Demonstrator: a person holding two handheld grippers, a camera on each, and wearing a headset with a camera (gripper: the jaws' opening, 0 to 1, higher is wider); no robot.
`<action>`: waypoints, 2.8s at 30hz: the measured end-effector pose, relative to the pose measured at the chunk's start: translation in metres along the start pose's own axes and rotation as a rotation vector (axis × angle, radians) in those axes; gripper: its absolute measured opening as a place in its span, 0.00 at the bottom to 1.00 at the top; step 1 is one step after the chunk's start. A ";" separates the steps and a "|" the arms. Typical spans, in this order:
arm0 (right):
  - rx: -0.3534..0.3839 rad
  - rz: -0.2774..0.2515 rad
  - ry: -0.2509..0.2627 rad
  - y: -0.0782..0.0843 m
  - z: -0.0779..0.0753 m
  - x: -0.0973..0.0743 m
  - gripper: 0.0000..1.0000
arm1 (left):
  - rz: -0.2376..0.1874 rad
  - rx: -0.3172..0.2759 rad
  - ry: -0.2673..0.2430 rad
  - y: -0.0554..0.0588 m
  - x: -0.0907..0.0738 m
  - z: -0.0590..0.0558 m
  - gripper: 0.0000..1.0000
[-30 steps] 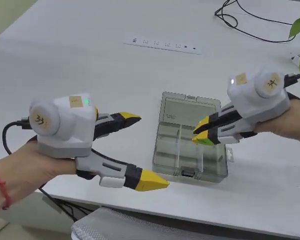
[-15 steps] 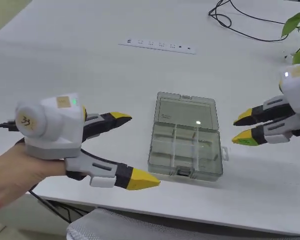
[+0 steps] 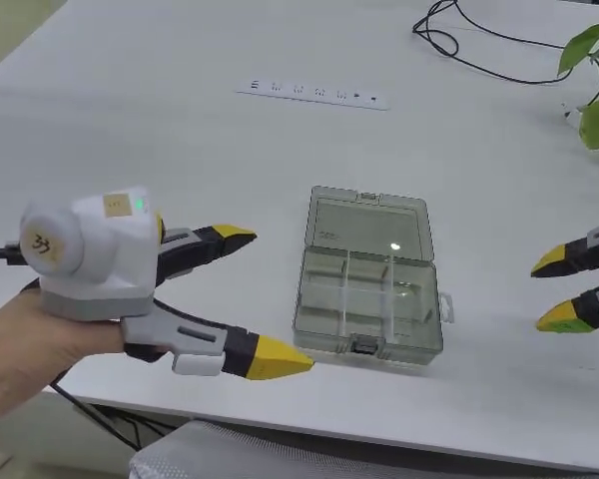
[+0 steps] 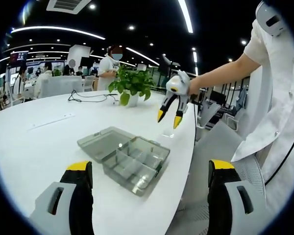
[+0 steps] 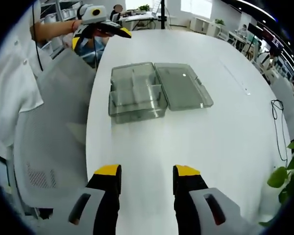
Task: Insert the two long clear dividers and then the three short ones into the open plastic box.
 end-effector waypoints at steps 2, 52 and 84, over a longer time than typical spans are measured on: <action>-0.035 0.033 -0.014 0.008 0.002 0.001 0.45 | 0.001 0.000 -0.001 0.000 0.000 0.000 1.00; -0.328 0.256 -0.018 0.059 0.006 0.032 0.33 | 0.001 -0.018 -0.026 0.001 -0.010 -0.005 1.00; -0.283 -0.050 0.252 -0.092 0.028 -0.034 0.33 | -0.081 -0.201 0.002 -0.040 0.034 0.007 0.78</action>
Point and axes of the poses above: the centre of the closed fingertips' face, and the gripper's own axes: x roughly forward along the fingers, z roughly to its left, y roughly out of its underside, the point moved 9 cm from there along -x, roughly backward along the fingers, and after that the axes turned 15 degrees about y, right-handed, at the moved point
